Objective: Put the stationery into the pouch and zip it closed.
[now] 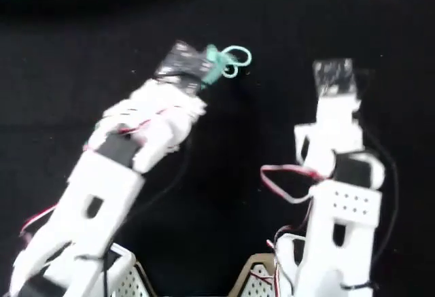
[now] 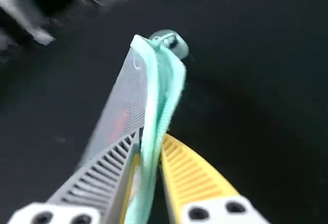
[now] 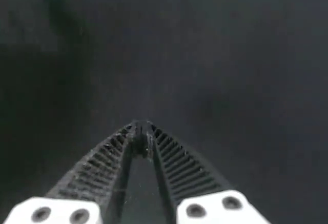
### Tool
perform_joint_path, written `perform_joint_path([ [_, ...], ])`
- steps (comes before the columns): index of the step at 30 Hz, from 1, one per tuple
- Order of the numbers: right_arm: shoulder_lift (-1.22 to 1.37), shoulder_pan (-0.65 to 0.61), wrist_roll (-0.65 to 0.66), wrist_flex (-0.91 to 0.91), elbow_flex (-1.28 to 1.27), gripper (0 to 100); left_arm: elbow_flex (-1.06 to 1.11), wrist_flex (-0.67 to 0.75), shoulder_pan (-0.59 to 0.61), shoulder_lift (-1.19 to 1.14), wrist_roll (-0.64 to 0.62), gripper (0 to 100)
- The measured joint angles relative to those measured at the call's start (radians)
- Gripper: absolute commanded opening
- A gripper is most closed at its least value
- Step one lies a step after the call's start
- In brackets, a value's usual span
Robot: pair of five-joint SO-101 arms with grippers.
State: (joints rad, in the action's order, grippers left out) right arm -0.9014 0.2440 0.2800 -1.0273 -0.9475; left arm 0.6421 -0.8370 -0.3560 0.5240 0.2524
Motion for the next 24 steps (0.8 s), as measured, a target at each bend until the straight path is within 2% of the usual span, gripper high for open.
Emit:
perform_joint_path([
  [5,-0.198,0.000,-0.044,0.147,-0.338,1.4,0.008,-0.020,-0.018,-0.195,0.000,26],
  [10,-0.428,0.000,-0.095,0.236,-0.589,1.7,-0.012,-0.110,-0.017,-0.241,-0.028,21],
  [14,-0.614,-0.005,-0.097,0.239,-0.709,1.8,-0.133,-0.255,-0.018,-0.219,-0.044,20],
  [19,-0.802,-0.029,-0.097,0.161,-0.746,1.8,-0.328,-0.494,-0.061,-0.058,-0.055,20],
  [24,-0.899,-0.072,-0.097,0.063,-0.744,1.8,-0.396,-0.644,-0.055,0.147,-0.052,17],
])
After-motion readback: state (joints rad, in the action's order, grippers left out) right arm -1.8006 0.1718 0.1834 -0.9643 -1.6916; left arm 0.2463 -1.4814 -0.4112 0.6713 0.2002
